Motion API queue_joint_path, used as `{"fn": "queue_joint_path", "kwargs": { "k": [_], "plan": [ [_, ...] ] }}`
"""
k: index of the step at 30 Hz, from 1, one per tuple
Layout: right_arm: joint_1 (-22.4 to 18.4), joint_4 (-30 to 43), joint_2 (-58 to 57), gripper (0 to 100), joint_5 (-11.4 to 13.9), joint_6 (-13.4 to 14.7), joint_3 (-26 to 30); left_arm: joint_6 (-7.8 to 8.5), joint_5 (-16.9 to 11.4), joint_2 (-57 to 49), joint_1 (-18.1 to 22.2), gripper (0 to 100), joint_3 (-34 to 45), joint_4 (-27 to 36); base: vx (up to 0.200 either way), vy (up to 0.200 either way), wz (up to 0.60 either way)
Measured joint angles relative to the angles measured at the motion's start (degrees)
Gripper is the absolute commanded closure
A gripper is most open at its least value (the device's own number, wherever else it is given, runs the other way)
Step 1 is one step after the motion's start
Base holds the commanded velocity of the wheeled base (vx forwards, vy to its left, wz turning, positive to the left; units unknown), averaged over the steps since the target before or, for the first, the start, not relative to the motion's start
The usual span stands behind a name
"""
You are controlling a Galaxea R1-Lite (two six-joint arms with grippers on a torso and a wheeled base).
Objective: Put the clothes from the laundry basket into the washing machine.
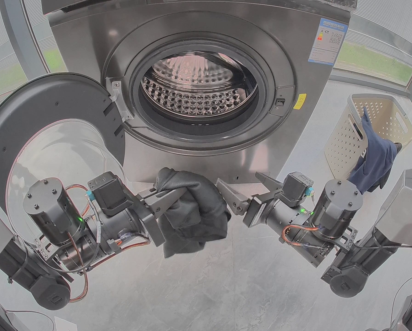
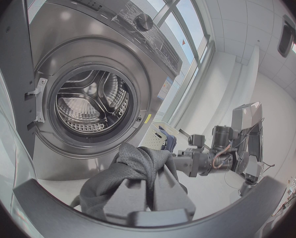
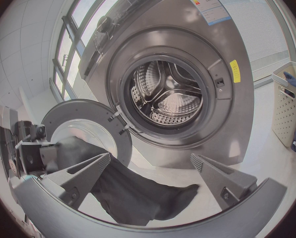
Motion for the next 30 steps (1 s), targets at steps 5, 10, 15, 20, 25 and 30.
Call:
{"fn": "queue_joint_path", "kwargs": {
  "k": [5, 10, 15, 20, 25, 30],
  "plan": [
    [-0.7, 0.1, 0.3, 0, 0.0, -1.0, 2.1, -1.45, 0.0, -0.2, -0.1, 100, -0.7, -0.1, 0.000, 0.000, 0.00],
    [-0.7, 0.0, 0.5, 0, 0.1, -1.1, 3.8, -1.52, 0.1, -0.2, 0.0, 100, -0.8, -0.1, 0.000, 0.000, 0.00],
    [-0.7, 0.0, 0.7, 0, 0.3, -1.1, 5.4, -1.52, 0.1, -0.2, 0.1, 100, -0.9, -0.2, 0.000, 0.000, 0.00],
    [-0.7, 0.0, 1.6, 0, 0.3, -1.1, 5.2, -1.56, 0.1, -0.3, 0.2, 100, -0.9, -0.2, 0.000, 0.000, 0.00],
    [-0.7, 0.0, 3.0, 0, 0.3, -1.7, 4.4, -1.78, 0.1, -0.4, 0.3, 100, -1.1, -0.2, 0.000, 0.000, 0.00],
    [-0.8, 0.0, 5.0, 0, 0.4, -2.5, 2.2, -2.62, 0.1, -0.6, 0.0, 100, -1.7, -0.2, 0.000, 0.000, 0.00]
  ]
}}
